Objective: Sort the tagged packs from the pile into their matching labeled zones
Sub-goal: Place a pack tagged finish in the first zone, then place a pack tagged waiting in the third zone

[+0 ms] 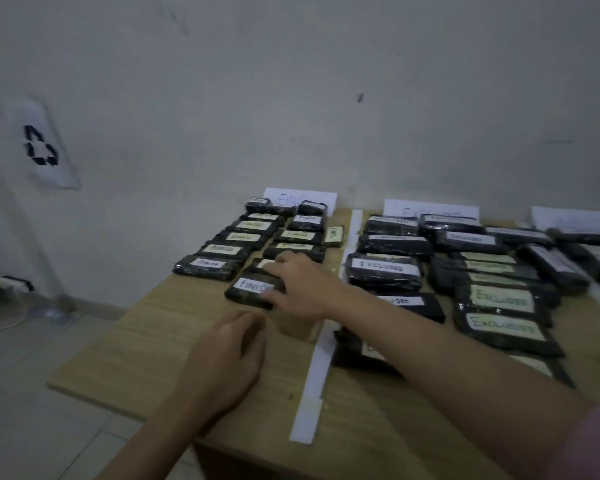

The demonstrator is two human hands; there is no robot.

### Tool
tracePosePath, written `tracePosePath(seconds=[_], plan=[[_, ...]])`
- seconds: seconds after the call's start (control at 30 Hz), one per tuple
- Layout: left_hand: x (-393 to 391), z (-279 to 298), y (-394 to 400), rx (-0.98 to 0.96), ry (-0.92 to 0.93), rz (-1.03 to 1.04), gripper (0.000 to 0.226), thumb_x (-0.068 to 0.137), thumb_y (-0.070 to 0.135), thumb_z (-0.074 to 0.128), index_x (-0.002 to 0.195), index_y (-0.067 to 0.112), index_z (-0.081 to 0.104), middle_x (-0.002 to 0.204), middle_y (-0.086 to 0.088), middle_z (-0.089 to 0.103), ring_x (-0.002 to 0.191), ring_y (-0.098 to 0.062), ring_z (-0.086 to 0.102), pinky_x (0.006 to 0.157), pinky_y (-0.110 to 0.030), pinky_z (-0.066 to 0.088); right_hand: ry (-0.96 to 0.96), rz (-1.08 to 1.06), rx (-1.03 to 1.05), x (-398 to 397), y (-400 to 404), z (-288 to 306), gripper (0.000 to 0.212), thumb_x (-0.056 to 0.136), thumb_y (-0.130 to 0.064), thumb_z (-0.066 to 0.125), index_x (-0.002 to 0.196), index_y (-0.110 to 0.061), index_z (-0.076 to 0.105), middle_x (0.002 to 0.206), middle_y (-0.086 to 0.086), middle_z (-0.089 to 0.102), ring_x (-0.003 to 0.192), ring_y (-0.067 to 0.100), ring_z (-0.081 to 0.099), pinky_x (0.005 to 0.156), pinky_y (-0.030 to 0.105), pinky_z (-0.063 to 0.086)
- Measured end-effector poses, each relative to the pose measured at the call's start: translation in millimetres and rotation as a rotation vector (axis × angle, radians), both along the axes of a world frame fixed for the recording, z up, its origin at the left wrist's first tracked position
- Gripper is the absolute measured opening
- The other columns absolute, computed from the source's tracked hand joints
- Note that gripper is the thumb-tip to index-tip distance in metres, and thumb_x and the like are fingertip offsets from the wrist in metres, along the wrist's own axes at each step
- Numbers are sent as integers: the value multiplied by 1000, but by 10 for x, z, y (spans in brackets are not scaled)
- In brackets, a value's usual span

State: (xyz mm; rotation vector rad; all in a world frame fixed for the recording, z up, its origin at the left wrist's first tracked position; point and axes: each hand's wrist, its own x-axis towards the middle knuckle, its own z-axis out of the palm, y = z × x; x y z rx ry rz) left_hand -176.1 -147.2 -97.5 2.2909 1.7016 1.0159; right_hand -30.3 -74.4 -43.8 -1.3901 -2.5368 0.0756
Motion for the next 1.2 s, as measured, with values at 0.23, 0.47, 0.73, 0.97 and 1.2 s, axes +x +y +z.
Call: tracePosePath(seconds=[0.23, 0.47, 0.73, 0.97, 1.2], plan=[[897, 528, -19, 139, -59, -290, 33, 78, 34, 49, 102, 19, 66, 97, 7, 65, 89, -2, 56, 75, -11, 39, 245, -66, 71, 1341, -735, 493, 19, 86, -21, 60, 101, -14, 70, 85, -1, 68, 78, 11, 60, 76, 29, 51], [2196, 764, -288, 150, -57, -690, 25, 80, 27, 54, 100, 19, 66, 93, 11, 65, 84, 9, 51, 74, 0, 35, 319, -362, 158, 2759, -1651, 628, 12, 84, -12, 66, 93, -13, 74, 79, -1, 72, 76, 5, 62, 70, 16, 49], [3203, 773, -554, 85, 38, -909, 24, 87, 28, 55, 110, 22, 61, 106, 11, 62, 97, -7, 56, 84, -26, 46, 308, -633, 170, 3870, -2448, 567, 14, 82, -11, 68, 93, -20, 73, 81, -12, 70, 79, -2, 63, 70, 12, 50], [3673, 723, -697, 49, 106, -965, 24, 90, 24, 54, 113, 22, 60, 110, 9, 62, 102, -6, 54, 89, -27, 45, 143, -632, -127, 4112, -2880, 216, 36, 82, -24, 67, 115, -35, 59, 106, -26, 53, 98, -5, 52, 79, 15, 46], [3810, 579, -767, 30, 312, -1110, 39, 91, 27, 53, 130, 30, 48, 130, 16, 48, 118, 3, 38, 95, -13, 28, -33, -698, -237, 4214, -2936, 3, 55, 75, -36, 71, 125, -37, 48, 121, -17, 49, 115, 6, 44, 97, 29, 42]])
